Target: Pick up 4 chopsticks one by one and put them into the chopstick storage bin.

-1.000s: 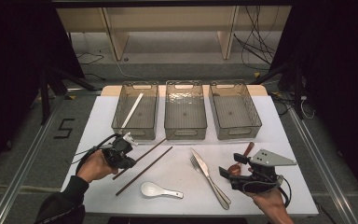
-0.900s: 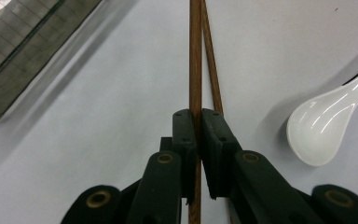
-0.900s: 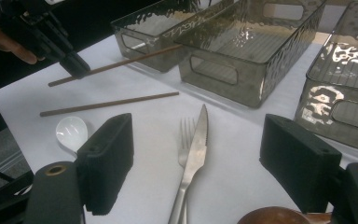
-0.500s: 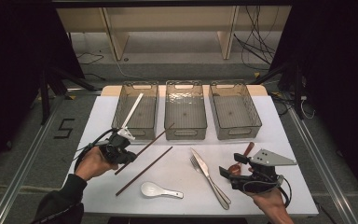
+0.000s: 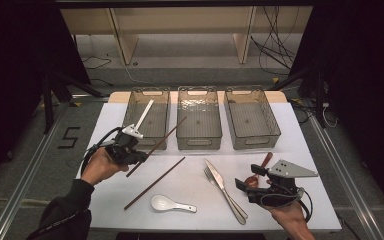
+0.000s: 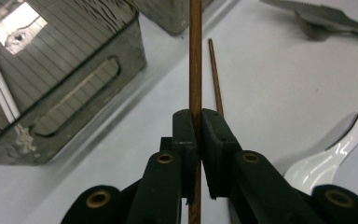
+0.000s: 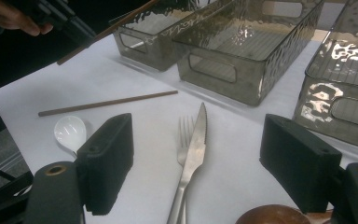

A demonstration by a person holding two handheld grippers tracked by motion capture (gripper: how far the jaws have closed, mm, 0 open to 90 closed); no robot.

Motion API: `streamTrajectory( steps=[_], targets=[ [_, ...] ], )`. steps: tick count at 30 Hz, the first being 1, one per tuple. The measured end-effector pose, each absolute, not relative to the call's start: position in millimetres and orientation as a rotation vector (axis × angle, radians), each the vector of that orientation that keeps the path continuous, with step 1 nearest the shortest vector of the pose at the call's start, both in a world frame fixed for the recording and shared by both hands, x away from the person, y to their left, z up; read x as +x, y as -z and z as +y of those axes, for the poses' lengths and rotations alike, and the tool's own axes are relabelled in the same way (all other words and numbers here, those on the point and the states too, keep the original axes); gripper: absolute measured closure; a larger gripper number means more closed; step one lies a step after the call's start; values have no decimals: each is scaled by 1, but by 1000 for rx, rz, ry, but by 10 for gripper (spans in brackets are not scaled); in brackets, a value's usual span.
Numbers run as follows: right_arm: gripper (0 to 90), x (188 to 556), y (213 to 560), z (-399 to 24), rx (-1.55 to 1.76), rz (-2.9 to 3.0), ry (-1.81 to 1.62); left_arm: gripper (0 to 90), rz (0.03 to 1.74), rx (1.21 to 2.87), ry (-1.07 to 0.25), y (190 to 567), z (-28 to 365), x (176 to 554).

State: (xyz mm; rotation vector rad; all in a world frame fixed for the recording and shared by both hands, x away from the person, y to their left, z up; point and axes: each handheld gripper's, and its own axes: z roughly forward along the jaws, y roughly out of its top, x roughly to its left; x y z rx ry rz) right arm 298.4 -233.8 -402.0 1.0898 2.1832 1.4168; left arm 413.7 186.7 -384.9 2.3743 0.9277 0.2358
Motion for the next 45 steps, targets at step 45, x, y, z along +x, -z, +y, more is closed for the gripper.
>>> streamTrajectory(
  steps=[45],
  targets=[
    [266, 299, 402, -235, 1100, 2181, -1429, 838, 1149, 2196, -439, 359, 205, 525]
  ],
)
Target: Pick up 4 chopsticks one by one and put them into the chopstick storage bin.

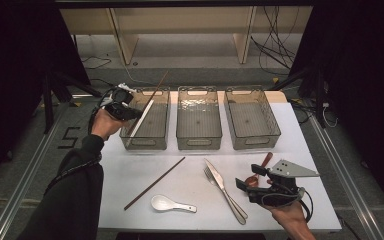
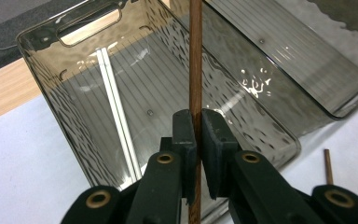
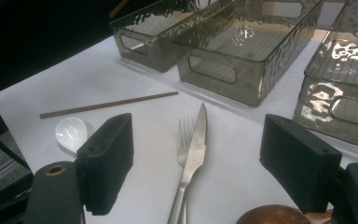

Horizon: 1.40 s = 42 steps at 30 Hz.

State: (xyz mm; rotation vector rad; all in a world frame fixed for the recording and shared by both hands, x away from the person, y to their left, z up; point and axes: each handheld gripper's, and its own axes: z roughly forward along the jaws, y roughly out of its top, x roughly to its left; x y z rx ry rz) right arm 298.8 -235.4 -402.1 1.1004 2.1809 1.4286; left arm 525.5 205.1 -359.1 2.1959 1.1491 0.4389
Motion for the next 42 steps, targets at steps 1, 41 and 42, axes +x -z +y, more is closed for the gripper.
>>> streamTrajectory(
  steps=[1, 41, 42],
  targets=[
    [265, 299, 402, -235, 1100, 2183, -1427, 838, 1151, 2202, -441, 360, 205, 528],
    [266, 299, 402, -236, 1101, 2185, -1434, 755, 1364, 2177, -399, 406, 219, 541],
    [266, 299, 402, -236, 1101, 2185, -1434, 736, 1366, 2173, -391, 405, 220, 540]
  ],
)
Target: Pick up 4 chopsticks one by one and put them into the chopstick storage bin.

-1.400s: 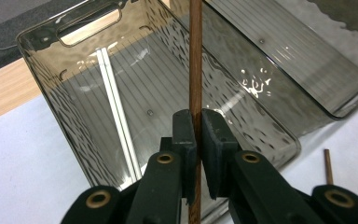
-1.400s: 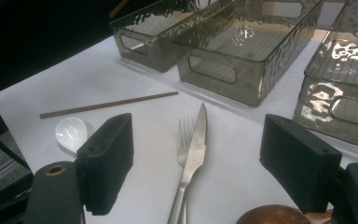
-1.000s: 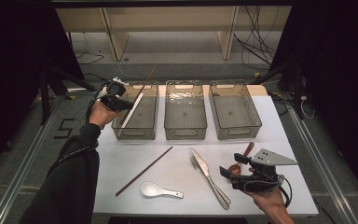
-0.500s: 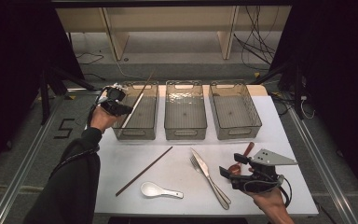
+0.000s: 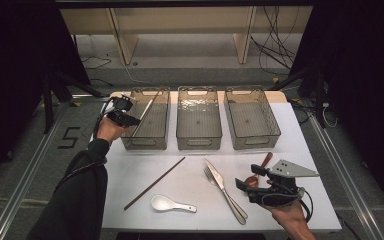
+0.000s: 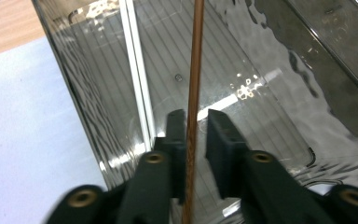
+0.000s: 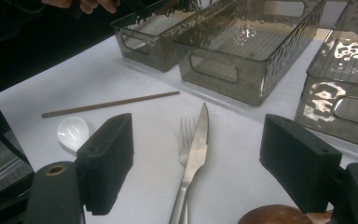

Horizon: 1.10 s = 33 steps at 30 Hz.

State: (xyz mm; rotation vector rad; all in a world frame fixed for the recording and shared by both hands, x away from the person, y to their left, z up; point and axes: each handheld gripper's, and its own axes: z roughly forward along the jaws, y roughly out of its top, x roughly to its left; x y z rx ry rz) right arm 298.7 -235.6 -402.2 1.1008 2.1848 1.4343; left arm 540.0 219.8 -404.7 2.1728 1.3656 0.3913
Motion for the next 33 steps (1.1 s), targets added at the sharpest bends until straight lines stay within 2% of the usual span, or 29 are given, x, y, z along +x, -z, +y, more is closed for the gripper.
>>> streamTrajectory(
  steps=[3, 8, 13, 23, 30, 33],
  targets=[
    [266, 299, 402, -235, 1101, 2185, -1434, 662, 1362, 2150, -377, 401, 221, 536],
    [266, 299, 402, -235, 1100, 2187, -1431, 448, 1348, 2140, -328, 392, 220, 526],
    [266, 299, 402, -235, 1101, 2186, -1431, 327, 1297, 2139, -314, 378, 216, 508],
    [266, 298, 402, -235, 1100, 2182, -1431, 243, 1184, 2112, -306, 359, 210, 480],
    [266, 298, 402, -235, 1099, 2180, -1432, 217, 1161, 2093, -251, 365, 205, 458],
    [266, 298, 401, -235, 1097, 2182, -1431, 206, 1152, 2148, -266, 369, 199, 451]
  ],
)
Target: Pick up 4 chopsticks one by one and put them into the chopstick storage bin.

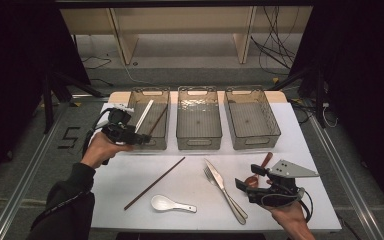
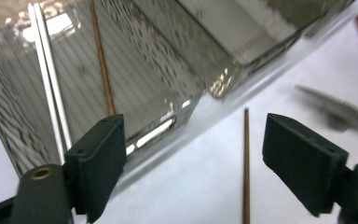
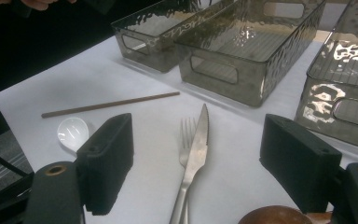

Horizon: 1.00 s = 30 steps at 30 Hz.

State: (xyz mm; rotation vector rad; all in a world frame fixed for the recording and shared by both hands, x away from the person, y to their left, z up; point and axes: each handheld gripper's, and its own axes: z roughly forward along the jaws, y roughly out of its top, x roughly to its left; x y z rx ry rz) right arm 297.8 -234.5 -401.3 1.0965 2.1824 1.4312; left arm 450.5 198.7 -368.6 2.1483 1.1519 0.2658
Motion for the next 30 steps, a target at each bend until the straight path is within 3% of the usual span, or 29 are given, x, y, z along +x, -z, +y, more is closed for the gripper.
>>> streamTrajectory(
  steps=[30],
  targets=[
    [266, 296, 400, -234, 1089, 2180, -1427, 158, 1128, 2415, -224, 406, 177, 400]
  ],
)
